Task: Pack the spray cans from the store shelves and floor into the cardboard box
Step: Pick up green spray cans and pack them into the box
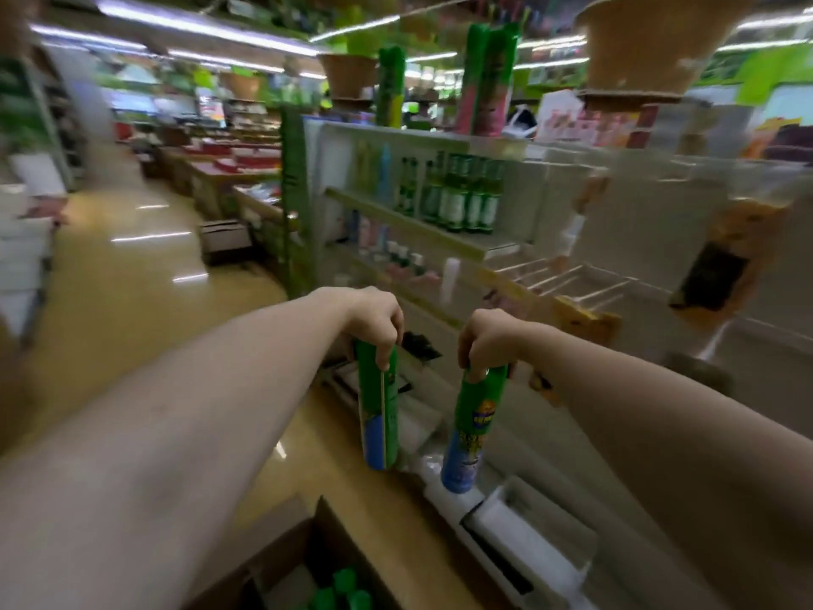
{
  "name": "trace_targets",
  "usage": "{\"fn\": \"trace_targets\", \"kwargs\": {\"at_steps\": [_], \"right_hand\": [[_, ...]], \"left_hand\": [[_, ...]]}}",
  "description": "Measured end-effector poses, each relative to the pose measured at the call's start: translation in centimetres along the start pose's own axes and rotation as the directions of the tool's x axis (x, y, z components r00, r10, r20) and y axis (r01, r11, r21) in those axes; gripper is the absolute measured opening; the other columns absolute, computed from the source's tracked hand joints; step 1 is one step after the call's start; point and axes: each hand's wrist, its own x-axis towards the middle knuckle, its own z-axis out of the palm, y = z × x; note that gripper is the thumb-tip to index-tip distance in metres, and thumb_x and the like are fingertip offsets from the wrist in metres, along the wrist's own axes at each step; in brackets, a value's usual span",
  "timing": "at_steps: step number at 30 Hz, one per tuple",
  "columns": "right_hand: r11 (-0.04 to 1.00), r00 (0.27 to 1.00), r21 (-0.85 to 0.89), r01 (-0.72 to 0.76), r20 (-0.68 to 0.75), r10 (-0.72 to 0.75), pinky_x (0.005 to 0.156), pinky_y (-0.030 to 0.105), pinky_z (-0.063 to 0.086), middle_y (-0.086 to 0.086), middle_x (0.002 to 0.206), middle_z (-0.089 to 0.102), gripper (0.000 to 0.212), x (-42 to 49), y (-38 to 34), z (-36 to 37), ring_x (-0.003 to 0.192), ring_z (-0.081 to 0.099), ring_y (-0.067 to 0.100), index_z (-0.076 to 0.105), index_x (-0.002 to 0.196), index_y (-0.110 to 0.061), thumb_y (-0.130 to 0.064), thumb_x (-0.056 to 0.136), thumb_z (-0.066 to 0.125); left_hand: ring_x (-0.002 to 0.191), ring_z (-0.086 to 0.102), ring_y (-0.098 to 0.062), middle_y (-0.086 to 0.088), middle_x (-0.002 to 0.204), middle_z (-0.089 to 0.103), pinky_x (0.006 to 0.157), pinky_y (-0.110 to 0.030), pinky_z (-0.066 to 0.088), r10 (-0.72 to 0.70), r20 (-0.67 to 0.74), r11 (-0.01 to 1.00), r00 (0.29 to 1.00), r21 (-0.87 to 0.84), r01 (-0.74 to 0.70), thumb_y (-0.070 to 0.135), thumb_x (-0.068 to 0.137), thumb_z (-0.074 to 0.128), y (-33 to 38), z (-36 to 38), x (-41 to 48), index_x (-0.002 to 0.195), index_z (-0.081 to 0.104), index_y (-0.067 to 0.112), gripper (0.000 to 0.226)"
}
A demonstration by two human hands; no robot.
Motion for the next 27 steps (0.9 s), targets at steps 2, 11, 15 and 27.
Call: {"fn": "trace_targets", "kwargs": {"at_steps": [2, 11, 15, 27], "right_hand": [[0.999, 0.998, 0.000, 0.053, 0.033, -0.053, 0.057, 0.039, 0.064, 0.007, 0.103, 0.065, 0.020, 2.7, -3.3, 1.5, 0.087, 0.066, 0.024, 0.075, 0.094, -0.016, -0.010, 0.077, 0.083], [0.948, 0.929, -0.042, 0.315, 0.220, -0.299, 0.065, 0.039, 0.064, 0.005, 0.104, 0.062, 0.023, 12.6, -16.1, 10.1, 0.089, 0.063, 0.024, 0.071, 0.099, -0.018, -0.012, 0.080, 0.082], [0.895, 0.856, -0.077, 0.439, 0.339, -0.390, 0.067, 0.039, 0.065, 0.006, 0.109, 0.061, 0.025, 15.8, -21.0, 15.2, 0.089, 0.062, 0.023, 0.071, 0.101, -0.017, -0.014, 0.080, 0.083], [0.708, 0.599, -0.023, 0.705, 0.553, -0.579, 0.049, 0.025, 0.052, 0.006, 0.105, 0.069, 0.027, 20.9, -28.8, 28.8, 0.073, 0.061, 0.016, 0.074, 0.109, -0.010, -0.014, 0.082, 0.076]], "left_hand": [[0.090, 0.061, -0.020, -0.003, 0.108, 0.058, 0.058, -0.028, 0.060, -0.066, -0.008, 0.998, 0.998, -0.017, 0.066, 0.018, 0.078, 0.085, -4.1, 0.7, -0.6, 0.118, 0.068, 0.021, 0.044], [0.092, 0.064, -0.029, -0.011, 0.111, 0.060, 0.061, -0.036, 0.063, -0.414, 0.042, 0.870, 0.909, -0.274, 0.409, 0.011, 0.079, 0.083, -19.6, 7.7, -3.2, 0.116, 0.067, 0.013, 0.041], [0.094, 0.065, -0.030, -0.013, 0.112, 0.061, 0.071, -0.044, 0.064, -0.568, 0.086, 0.752, 0.819, -0.350, 0.558, 0.009, 0.080, 0.082, -24.6, 11.3, -4.3, 0.119, 0.066, 0.011, 0.042], [0.089, 0.064, -0.025, -0.009, 0.113, 0.058, 0.066, -0.035, 0.063, -0.759, 0.299, 0.441, 0.578, -0.416, 0.795, 0.016, 0.081, 0.082, -31.7, 23.1, -6.8, 0.127, 0.061, 0.014, 0.051]]}}
